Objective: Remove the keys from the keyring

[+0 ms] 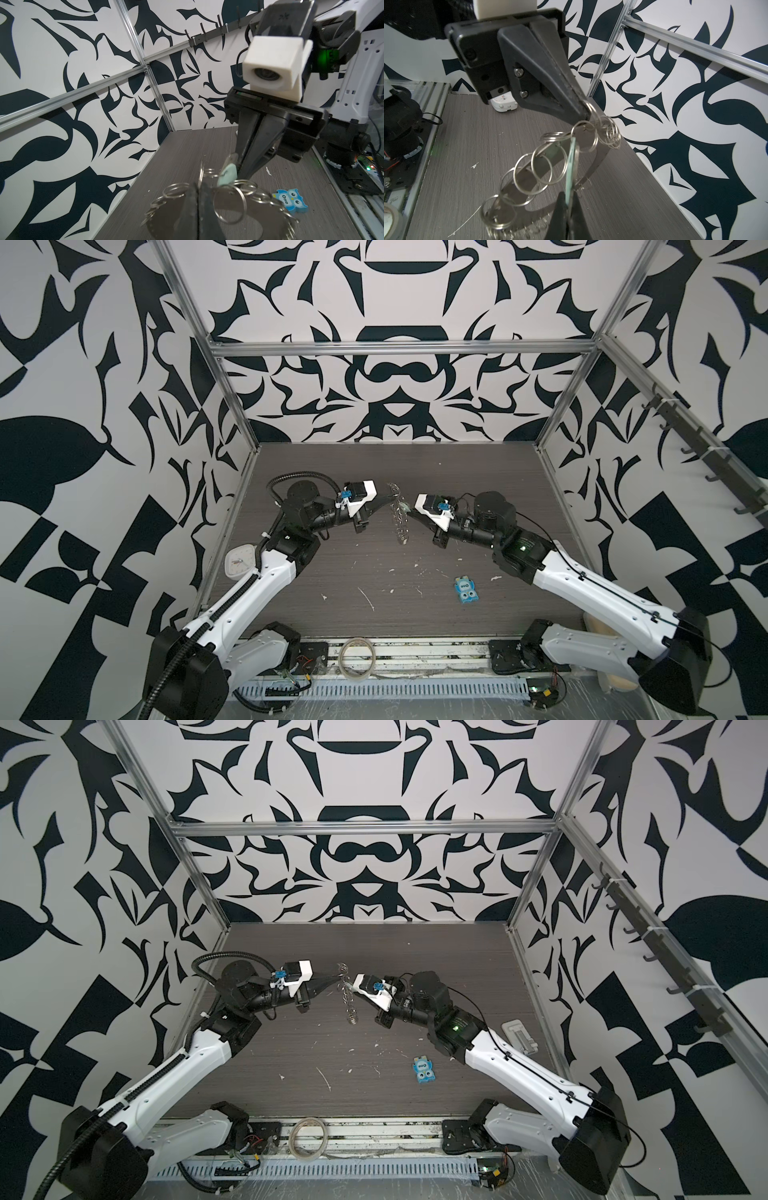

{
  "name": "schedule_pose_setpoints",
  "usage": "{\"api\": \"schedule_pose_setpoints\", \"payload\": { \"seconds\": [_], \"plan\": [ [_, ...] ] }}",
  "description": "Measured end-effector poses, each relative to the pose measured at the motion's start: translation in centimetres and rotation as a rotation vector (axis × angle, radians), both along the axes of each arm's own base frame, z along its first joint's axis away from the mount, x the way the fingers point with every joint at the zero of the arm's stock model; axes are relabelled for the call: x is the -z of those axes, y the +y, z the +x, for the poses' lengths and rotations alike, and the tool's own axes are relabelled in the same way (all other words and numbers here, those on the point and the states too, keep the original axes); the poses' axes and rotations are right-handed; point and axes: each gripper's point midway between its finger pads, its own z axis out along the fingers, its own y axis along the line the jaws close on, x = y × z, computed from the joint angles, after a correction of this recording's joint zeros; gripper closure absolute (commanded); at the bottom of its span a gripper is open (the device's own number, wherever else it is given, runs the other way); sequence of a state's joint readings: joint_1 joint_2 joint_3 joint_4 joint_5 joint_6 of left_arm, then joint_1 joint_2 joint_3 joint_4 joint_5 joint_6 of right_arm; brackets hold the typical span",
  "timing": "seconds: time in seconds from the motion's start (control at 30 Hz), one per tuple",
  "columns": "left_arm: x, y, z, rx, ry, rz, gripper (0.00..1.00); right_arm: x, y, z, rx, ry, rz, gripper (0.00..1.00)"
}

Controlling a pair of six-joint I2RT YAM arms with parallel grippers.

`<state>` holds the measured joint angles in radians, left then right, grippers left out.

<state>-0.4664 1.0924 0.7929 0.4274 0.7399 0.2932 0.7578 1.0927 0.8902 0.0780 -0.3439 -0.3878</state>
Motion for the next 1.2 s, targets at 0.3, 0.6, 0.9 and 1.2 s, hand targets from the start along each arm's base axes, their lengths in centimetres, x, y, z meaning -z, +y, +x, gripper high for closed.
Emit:
{"api": "schedule_pose_setpoints", "payload": {
  "seconds": [0.3,0.6,0.9,1.2],
  "plan": [
    [1.2,-0.2,0.4,-0.041,-0.001,0.049,1.0,-0.1,-0.5,0.0,0.026,-0.043,-0.029,1.0],
    [1.7,-0.7,0.3,-0.055,-0.01,0.071,1.0,0.5,-0.2,-0.5,0.012,-0.058,-0.068,1.0],
    [1.9,-0.7,0.5,-0.081,-0.031,0.061,1.0,0.9,0.6,-0.4,0.025,-0.064,-0.091,1.0],
    [1.7,-0.6,0.7,-0.098,-0.068,-0.043,1.0,0.8,1.0,-0.3,0.027,-0.052,-0.121,0.86]
  ]
}}
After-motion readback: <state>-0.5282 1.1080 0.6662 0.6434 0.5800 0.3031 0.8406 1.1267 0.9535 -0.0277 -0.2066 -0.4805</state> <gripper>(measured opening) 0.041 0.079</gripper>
